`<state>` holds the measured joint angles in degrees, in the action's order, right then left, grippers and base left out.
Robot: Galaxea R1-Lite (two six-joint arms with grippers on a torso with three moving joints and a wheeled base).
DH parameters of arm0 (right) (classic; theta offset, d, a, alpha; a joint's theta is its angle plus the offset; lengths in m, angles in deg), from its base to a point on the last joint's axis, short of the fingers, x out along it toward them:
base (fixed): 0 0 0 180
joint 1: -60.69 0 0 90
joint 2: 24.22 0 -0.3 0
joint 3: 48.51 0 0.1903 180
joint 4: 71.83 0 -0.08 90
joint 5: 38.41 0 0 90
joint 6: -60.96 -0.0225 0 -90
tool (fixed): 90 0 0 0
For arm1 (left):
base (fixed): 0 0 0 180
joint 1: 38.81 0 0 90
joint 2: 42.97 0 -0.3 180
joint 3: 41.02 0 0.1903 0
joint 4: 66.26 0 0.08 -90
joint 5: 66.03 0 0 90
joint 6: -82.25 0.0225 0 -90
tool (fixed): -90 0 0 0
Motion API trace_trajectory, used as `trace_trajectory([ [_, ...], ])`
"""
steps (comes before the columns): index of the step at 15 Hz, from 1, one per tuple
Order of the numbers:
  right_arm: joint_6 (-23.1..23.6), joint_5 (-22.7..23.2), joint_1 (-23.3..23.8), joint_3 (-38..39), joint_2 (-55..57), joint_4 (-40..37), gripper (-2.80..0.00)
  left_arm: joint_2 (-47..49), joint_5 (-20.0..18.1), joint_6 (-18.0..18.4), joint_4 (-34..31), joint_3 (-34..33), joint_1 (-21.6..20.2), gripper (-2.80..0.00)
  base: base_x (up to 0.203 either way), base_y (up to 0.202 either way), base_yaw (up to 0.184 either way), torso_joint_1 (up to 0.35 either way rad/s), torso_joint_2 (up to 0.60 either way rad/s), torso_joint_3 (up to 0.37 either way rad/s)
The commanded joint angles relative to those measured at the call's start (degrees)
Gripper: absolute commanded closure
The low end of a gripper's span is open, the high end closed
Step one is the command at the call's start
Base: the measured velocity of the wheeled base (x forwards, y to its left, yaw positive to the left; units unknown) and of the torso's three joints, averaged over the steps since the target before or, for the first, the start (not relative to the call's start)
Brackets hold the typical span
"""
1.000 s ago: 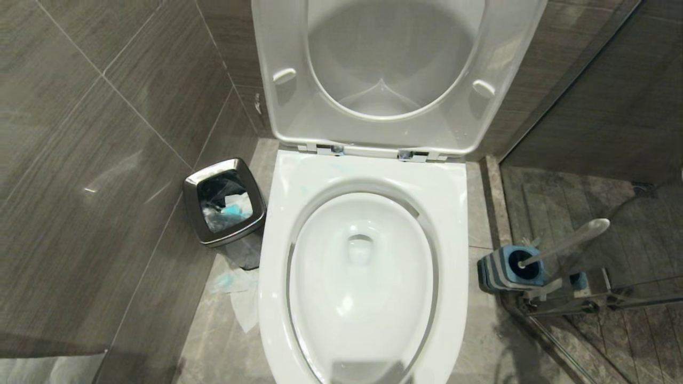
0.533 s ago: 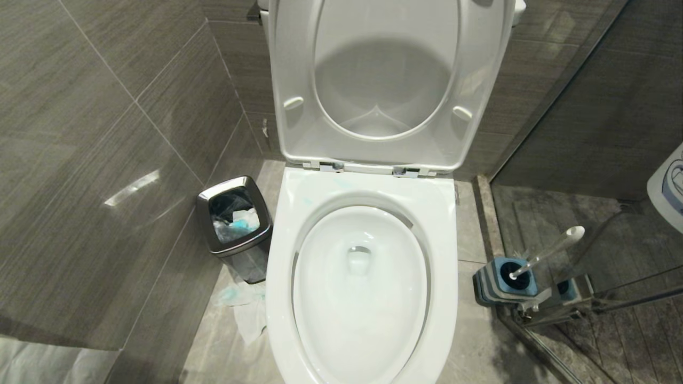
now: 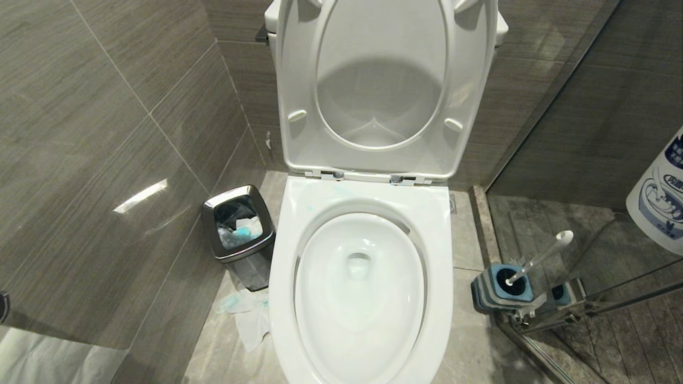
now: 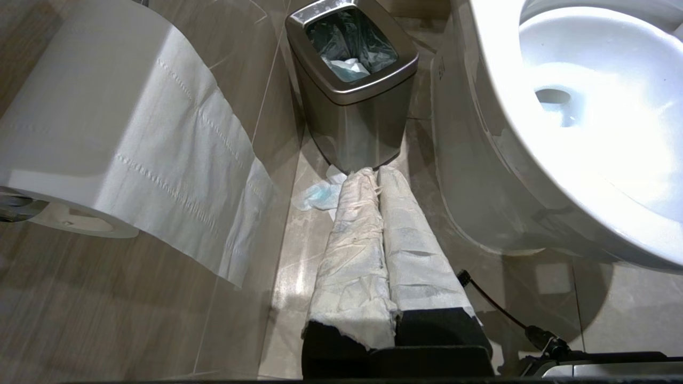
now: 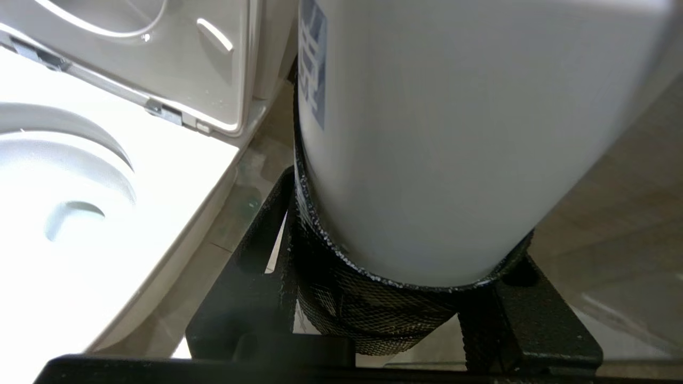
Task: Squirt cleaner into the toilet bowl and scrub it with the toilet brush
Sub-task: Pour in the cleaning agent
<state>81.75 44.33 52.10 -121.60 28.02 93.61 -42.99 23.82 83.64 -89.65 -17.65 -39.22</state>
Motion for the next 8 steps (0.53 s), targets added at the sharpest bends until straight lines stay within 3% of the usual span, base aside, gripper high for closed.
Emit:
trace_trajectory([
  [1, 1.2, 0.0, -0.1, -0.4, 3.7, 0.9, 0.00, 0.0, 0.0, 0.0, 0.0, -0.1, 0.0, 0.00, 0.000, 0.000, 0.000, 0.000, 0.00, 0.000],
  [5, 1.6, -0.8, -4.0, -3.4, 11.1, 5.4, 0.00, 0.0, 0.0, 0.0, -0.1, -0.1, 0.0, 0.00, 0.000, 0.000, 0.000, 0.000, 0.00, 0.000],
  [8, 2.0, -3.7, -10.3, -5.4, 15.2, 6.4, 0.00, 0.0, 0.0, 0.0, 0.0, 0.0, 0.0, 0.00, 0.000, 0.000, 0.000, 0.000, 0.00, 0.000],
])
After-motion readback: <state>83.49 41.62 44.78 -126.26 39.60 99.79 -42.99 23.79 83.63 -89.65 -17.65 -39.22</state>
